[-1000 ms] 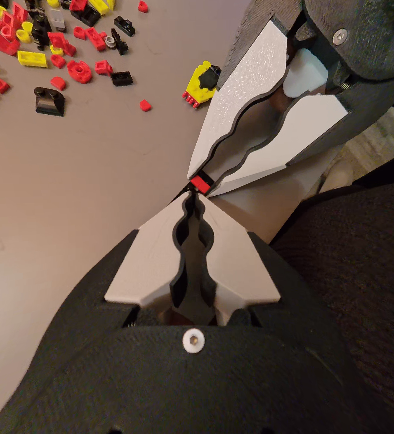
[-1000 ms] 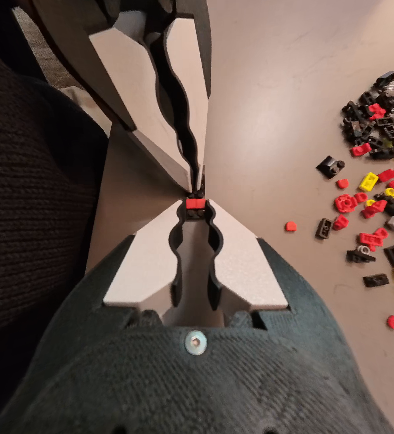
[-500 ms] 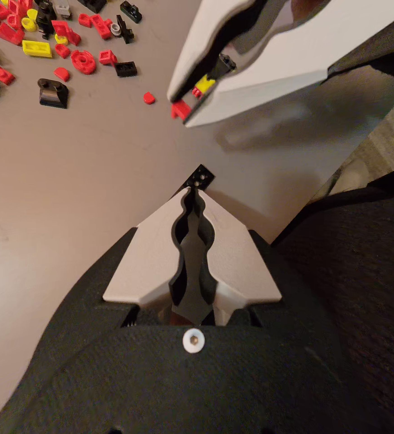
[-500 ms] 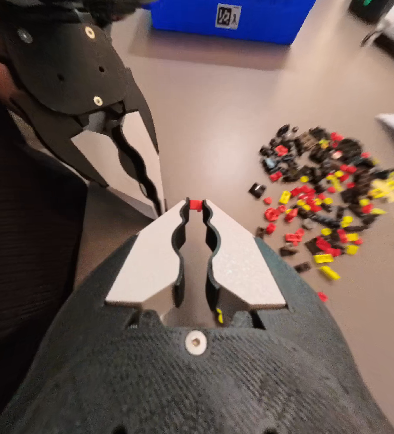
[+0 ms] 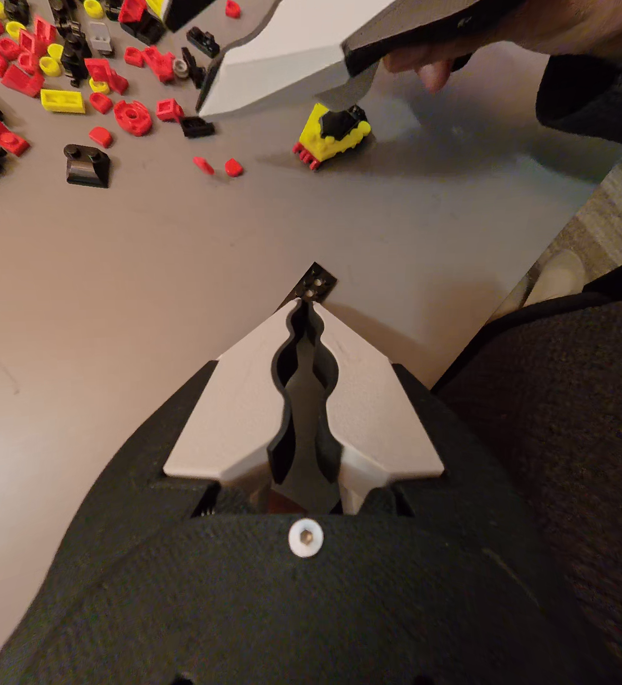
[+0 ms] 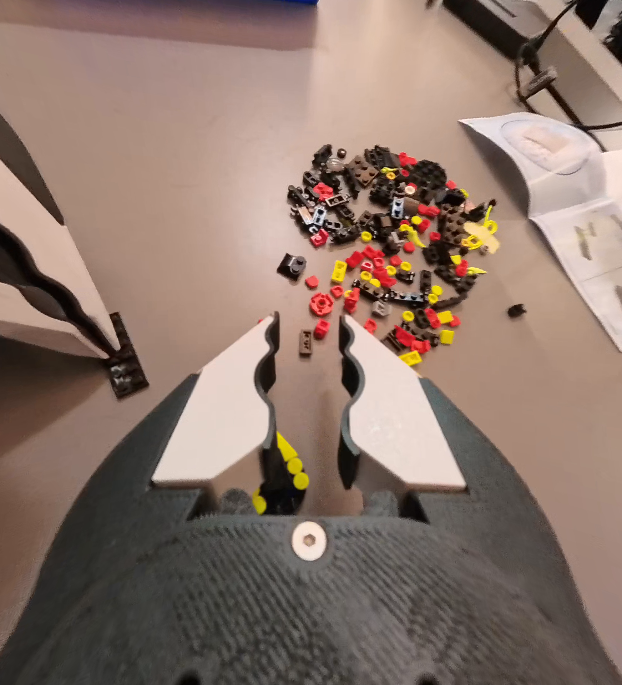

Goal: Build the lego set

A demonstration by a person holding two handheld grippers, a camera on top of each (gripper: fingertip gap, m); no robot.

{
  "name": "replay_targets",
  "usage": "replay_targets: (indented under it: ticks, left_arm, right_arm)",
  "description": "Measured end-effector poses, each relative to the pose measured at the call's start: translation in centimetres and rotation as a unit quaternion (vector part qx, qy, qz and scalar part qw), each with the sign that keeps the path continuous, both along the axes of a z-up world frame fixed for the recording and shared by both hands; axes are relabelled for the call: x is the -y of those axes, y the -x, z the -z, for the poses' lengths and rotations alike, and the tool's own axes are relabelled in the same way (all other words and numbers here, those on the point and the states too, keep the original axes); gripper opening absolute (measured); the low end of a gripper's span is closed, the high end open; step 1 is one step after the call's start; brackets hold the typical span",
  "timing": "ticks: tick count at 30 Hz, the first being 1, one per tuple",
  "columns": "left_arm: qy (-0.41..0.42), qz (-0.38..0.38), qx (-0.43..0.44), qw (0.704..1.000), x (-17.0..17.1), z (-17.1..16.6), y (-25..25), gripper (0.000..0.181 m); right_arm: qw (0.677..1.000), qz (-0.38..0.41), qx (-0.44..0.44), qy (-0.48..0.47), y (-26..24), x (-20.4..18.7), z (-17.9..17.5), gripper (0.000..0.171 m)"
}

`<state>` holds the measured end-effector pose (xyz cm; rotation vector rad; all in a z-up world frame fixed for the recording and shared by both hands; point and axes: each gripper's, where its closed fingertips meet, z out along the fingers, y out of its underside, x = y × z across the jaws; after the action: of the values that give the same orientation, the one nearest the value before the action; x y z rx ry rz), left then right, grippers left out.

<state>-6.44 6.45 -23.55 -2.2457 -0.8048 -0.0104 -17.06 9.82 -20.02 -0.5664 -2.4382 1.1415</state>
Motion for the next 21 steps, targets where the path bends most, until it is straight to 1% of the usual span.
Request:
replay_targets:
  ticks: [1,3,6,9,16,19,21]
  left_arm:
    - [-0.001,0.0,-0.002,1.0,0.0,0.0,0.0,0.004]
    - [-0.003,0.0,-0.003,1.0,0.0,0.0,0.0,0.003]
    - [-0.007,0.001,-0.004,1.0,0.0,0.0,0.0,0.003]
    - [-0.01,0.002,-0.006,1.0,0.0,0.0,0.0,0.003]
    - [-0.025,-0.002,0.004,1.0,0.1,-0.1,0.4,0.001]
    - [-0.006,-0.019,-0.025,0.999,1.1,-0.1,2.4,0.002]
    - [0.036,-0.073,-0.073,0.994,3.1,-0.1,5.4,0.002]
  right_arm:
    - [1.0,0.0,-0.008,-0.001,0.0,-0.3,-0.2,0.034]
    - [1.0,0.009,-0.018,-0.008,0.1,-1.2,-0.5,0.037]
    - [1.0,0.022,-0.016,0.006,0.0,-2.5,-1.1,0.029]
    - [0.999,0.033,0.007,0.012,-0.3,-3.5,-1.1,0.029]
    - [0.997,0.079,0.002,0.017,-0.9,-6.4,-2.0,0.028]
    - [0.996,0.087,0.015,0.026,-1.8,-6.9,-1.7,0.027]
    - [0.996,0.088,0.019,0.026,-2.3,-7.0,-1.5,0.027]
